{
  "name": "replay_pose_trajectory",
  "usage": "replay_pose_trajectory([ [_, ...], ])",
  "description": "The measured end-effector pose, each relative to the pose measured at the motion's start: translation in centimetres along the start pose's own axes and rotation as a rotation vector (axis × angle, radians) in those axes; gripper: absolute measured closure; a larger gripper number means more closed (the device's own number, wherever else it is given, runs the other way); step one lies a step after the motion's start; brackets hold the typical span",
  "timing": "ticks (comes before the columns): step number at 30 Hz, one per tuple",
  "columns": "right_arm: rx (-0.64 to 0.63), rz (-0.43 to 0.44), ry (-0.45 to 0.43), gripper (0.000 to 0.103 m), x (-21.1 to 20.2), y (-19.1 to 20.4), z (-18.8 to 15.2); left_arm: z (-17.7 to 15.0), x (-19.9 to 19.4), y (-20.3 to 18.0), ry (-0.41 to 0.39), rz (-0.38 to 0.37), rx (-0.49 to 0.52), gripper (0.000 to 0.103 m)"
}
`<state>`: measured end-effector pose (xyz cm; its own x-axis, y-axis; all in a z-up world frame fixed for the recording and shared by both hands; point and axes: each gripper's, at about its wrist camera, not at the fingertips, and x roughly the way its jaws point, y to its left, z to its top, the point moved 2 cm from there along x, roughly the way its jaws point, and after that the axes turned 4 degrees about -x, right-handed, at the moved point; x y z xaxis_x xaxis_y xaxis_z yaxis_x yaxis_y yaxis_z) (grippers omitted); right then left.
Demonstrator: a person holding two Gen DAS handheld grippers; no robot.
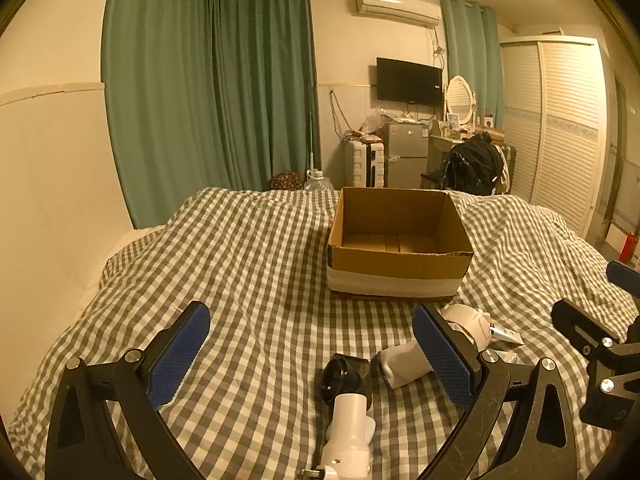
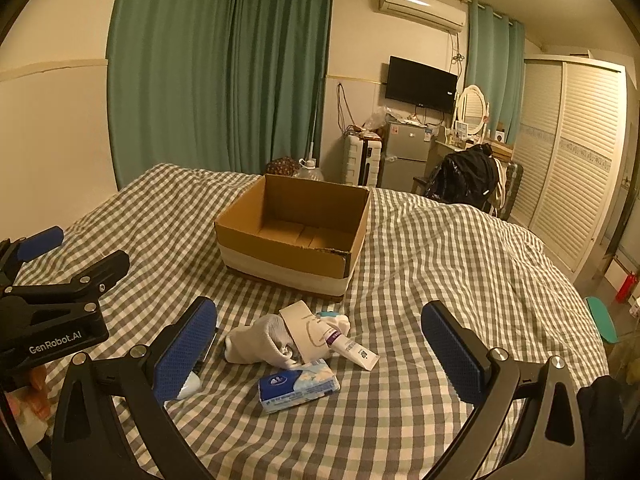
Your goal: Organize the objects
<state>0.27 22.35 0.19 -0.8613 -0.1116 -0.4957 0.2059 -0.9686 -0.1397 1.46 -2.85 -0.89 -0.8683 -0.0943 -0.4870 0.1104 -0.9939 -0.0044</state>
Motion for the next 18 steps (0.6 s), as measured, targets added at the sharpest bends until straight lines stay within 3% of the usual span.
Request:
replay_pose_trajectory([
  [10, -0.008, -0.021, -0.005, 0.0, -0.4, 0.0, -0.5, -0.7, 0.1, 0.4, 0.027, -0.002, 0.007, 0.0],
  [18, -0.009, 0.002, 0.065, 0.0, 1.7, 0.2, -2.3, -3.4, 2.8, 0.2, 0.142, -0.008, 0.022, 0.0],
])
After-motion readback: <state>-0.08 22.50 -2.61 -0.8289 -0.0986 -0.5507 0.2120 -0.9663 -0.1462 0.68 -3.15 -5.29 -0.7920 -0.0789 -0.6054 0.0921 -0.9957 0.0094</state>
